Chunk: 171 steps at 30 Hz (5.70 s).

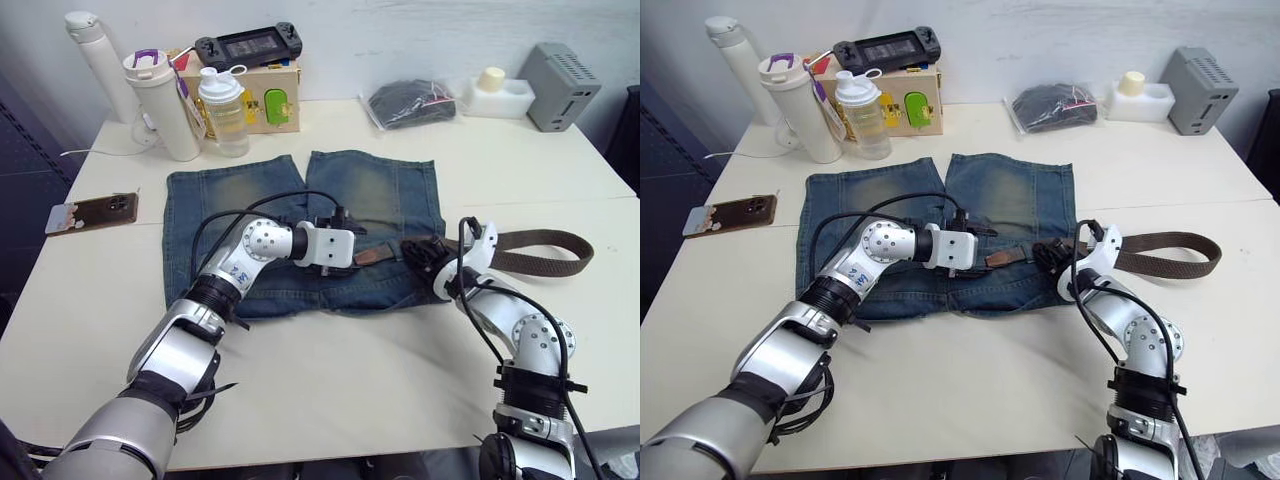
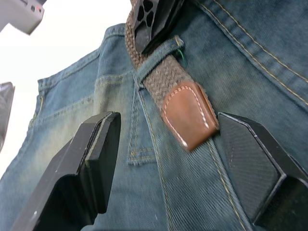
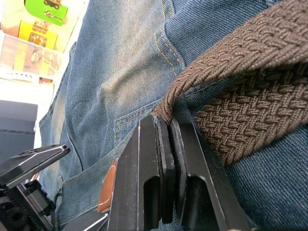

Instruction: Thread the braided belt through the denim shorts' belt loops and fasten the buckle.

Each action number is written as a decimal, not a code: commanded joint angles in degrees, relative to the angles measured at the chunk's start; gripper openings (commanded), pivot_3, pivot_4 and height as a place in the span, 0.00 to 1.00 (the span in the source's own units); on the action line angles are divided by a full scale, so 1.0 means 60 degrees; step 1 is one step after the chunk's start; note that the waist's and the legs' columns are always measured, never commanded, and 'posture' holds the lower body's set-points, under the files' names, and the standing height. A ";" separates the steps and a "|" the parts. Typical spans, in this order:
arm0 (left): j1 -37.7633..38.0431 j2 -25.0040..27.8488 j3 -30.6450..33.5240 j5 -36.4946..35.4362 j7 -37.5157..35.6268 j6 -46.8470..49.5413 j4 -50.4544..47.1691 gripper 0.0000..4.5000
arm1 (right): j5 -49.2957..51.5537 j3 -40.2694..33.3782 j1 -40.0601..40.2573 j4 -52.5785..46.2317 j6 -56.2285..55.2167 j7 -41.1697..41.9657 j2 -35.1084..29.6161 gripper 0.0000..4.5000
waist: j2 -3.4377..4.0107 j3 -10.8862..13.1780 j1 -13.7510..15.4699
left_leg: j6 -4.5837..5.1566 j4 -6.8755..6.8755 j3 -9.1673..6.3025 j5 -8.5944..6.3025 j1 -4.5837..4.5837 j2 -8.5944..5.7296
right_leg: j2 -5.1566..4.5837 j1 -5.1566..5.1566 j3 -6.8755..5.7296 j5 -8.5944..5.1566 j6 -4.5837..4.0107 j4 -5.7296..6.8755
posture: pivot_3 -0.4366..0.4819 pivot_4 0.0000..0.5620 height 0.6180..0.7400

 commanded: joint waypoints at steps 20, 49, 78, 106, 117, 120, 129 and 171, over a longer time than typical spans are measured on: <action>-0.0409 -0.0263 -0.0037 0.0576 0.0642 -0.0851 0.0170 0.02 | 0.0667 -0.0220 0.0241 -0.0555 -0.0052 -0.0897 0.0332 0.00 | -0.0003 -0.0002 0.0019 | 0.0001 0.0000 -0.0002 0.0000 -0.0006 -0.0004 | -0.0002 -0.0005 0.0001 0.0000 0.0000 0.0003 | 0.48 0.27 0.52; -0.0707 -0.0552 -0.0081 0.0816 0.0677 -0.0754 0.0291 0.00 | -0.8692 0.4730 0.3851 -0.5932 -0.4354 0.6836 -0.8985 0.98 | -0.0053 0.0028 0.0272 | 0.0066 0.0038 0.0031 0.0014 -0.0047 -0.0052 | -0.0026 0.0002 0.0012 0.0040 0.0077 -0.0050 | 0.48 0.27 0.52; 0.0455 0.2601 0.0321 0.1185 0.0420 -0.2116 -0.3056 0.00 | -1.3934 0.5252 0.3531 -0.3588 -0.5673 0.8247 -0.6187 0.01 | -0.0058 0.0026 0.0344 | 0.0047 0.0122 -0.0008 -0.0003 -0.0051 -0.0053 | -0.0023 0.0042 0.0003 0.0052 0.0095 -0.0061 | 0.48 0.27 0.52; 0.3511 0.3076 0.1711 -0.0112 0.1212 -0.1547 -0.6385 0.00 | -1.1659 0.1074 0.4577 -0.4234 -0.4189 1.0067 -0.6949 0.88 | -0.0049 0.0027 0.0509 | 0.0054 0.0139 -0.0027 -0.0006 -0.0049 -0.0056 | -0.0021 0.0068 0.0002 0.0058 0.0102 -0.0066 | 0.48 0.27 0.52; 0.3681 0.2882 0.1976 0.0368 0.2148 -0.1828 -0.6506 0.00 | -0.1886 -0.2175 -0.0137 -0.4930 0.6603 0.7213 -0.1229 0.88 | -0.0056 0.0022 0.0445 | 0.0013 0.0128 -0.0086 -0.0029 -0.0041 0.0028 | -0.0015 0.0132 -0.0034 0.0073 0.0060 -0.0162 | 0.48 0.27 0.52; 0.3644 0.2855 0.1971 0.0477 0.2240 -0.1871 -0.6524 0.00 | -0.0191 -0.2295 -0.0046 -0.4336 0.5761 0.4123 0.1268 0.88 | -0.0051 0.0023 0.0425 | 0.0011 0.0129 -0.0088 -0.0029 -0.0039 0.0030 | -0.0009 0.0133 -0.0036 0.0073 0.0056 -0.0158 | 0.48 0.27 0.52; 0.3560 0.2785 0.1888 0.0650 0.2278 -0.1820 -0.6517 0.00 | 0.6149 0.0187 0.0887 -0.3636 -0.0342 -0.3875 0.1380 0.88 | -0.0015 0.0023 0.0201 | 0.0038 0.0108 -0.0079 -0.0008 -0.0047 -0.0067 | -0.0016 -0.0003 0.0006 0.0076 0.0059 0.0034 | 0.48 0.27 0.52; 0.6454 0.3279 0.2572 -0.3891 -0.0667 0.3876 -0.9998 0.55 | 0.1450 0.1979 0.1887 -0.2223 -0.1533 0.1270 -0.2653 0.00 | -0.0006 0.0024 0.0000 | 0.0079 0.0100 -0.0009 -0.0032 -0.0047 -0.0035 | -0.0012 0.0006 0.0031 0.0074 0.0057 -0.0030 | 0.48 0.27 0.52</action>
